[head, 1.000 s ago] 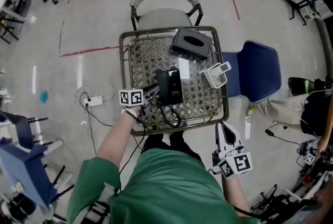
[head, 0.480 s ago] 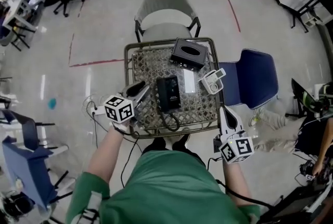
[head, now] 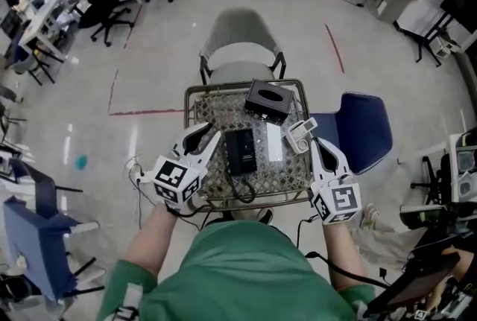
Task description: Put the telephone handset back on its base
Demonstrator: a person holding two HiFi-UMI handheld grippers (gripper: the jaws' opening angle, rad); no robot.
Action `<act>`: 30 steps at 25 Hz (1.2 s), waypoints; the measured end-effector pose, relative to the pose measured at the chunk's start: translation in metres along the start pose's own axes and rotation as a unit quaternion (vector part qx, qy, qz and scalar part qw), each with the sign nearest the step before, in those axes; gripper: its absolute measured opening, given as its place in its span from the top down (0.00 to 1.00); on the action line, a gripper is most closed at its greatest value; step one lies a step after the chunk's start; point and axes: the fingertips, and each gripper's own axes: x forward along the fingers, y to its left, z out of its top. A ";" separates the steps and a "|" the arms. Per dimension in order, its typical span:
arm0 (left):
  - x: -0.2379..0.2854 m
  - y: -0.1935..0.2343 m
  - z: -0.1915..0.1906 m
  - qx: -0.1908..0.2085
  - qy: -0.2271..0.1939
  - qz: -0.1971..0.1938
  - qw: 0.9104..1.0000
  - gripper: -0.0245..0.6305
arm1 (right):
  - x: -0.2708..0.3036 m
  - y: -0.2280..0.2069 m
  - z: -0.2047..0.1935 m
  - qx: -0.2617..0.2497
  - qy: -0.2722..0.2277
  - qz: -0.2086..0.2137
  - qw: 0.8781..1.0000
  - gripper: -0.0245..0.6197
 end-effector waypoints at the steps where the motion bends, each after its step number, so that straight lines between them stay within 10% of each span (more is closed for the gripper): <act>1: -0.002 -0.005 0.005 0.012 -0.003 0.001 1.000 0.80 | 0.000 0.000 0.007 -0.008 -0.007 0.002 1.000 0.94; 16: -0.006 -0.032 0.095 0.081 -0.112 0.042 0.989 0.81 | -0.005 -0.003 0.085 -0.051 -0.112 0.005 0.992 0.94; 30: -0.004 -0.030 0.089 0.073 -0.119 0.063 0.988 0.81 | -0.010 -0.020 0.080 -0.031 -0.111 -0.014 0.993 0.94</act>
